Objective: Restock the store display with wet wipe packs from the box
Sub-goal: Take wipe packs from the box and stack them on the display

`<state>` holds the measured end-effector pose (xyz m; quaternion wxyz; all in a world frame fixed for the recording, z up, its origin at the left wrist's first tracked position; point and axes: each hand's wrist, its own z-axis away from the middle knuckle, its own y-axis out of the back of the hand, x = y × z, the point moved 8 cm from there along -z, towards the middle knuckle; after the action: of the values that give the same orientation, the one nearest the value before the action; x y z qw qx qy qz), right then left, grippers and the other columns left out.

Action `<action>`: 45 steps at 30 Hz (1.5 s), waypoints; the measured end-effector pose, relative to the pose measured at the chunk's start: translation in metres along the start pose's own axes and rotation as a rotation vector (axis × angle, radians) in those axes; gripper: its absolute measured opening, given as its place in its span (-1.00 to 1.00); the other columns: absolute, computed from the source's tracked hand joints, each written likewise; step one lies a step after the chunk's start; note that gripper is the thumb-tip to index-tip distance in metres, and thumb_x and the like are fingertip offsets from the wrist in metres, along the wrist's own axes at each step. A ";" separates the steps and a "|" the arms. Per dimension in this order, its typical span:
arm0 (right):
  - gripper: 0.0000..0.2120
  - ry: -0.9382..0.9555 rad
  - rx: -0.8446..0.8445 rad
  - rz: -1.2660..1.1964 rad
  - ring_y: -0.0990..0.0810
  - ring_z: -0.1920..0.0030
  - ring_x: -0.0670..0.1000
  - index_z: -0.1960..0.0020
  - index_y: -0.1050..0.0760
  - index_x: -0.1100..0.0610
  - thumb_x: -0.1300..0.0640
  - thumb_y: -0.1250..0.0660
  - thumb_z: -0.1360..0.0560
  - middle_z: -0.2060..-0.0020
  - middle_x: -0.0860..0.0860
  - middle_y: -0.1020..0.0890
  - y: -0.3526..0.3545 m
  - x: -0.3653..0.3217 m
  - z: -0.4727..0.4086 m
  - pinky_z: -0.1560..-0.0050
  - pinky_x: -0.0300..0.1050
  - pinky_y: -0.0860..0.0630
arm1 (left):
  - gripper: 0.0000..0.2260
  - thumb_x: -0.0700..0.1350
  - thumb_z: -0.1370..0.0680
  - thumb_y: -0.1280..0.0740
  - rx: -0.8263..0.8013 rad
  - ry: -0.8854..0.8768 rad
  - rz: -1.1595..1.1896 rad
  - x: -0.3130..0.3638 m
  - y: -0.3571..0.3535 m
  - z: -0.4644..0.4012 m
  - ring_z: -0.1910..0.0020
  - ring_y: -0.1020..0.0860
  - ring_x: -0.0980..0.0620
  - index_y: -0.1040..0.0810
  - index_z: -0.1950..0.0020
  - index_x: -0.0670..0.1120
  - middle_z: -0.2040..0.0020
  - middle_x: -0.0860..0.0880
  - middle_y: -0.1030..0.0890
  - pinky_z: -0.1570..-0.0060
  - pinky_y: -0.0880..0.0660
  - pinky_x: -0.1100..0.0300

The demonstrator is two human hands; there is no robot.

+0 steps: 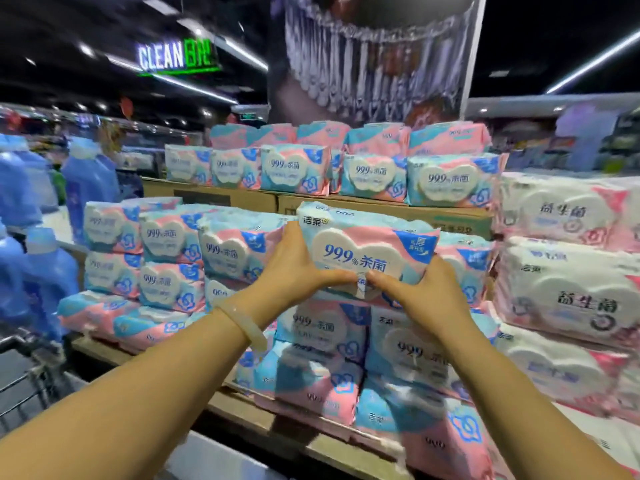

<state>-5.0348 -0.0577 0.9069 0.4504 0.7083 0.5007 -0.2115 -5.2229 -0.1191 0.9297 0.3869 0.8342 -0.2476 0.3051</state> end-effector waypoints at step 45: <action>0.02 -0.002 -0.211 0.599 0.16 -0.55 0.26 -0.55 0.04 -0.03 -0.08 -0.54 -0.32 -0.52 0.19 0.32 -0.088 -0.021 -0.033 -0.51 0.20 -0.02 | -0.02 0.21 -0.40 -0.39 -0.183 -0.042 -0.600 -0.091 -0.003 -0.039 -0.52 0.33 -0.14 0.24 -0.54 0.07 -0.54 -0.12 0.32 -0.46 0.10 -0.28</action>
<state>-5.1277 -0.0324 0.9017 0.5641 0.7735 0.2884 -0.0170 -5.2965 -0.0706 0.8844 0.5278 0.8380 -0.0246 0.1362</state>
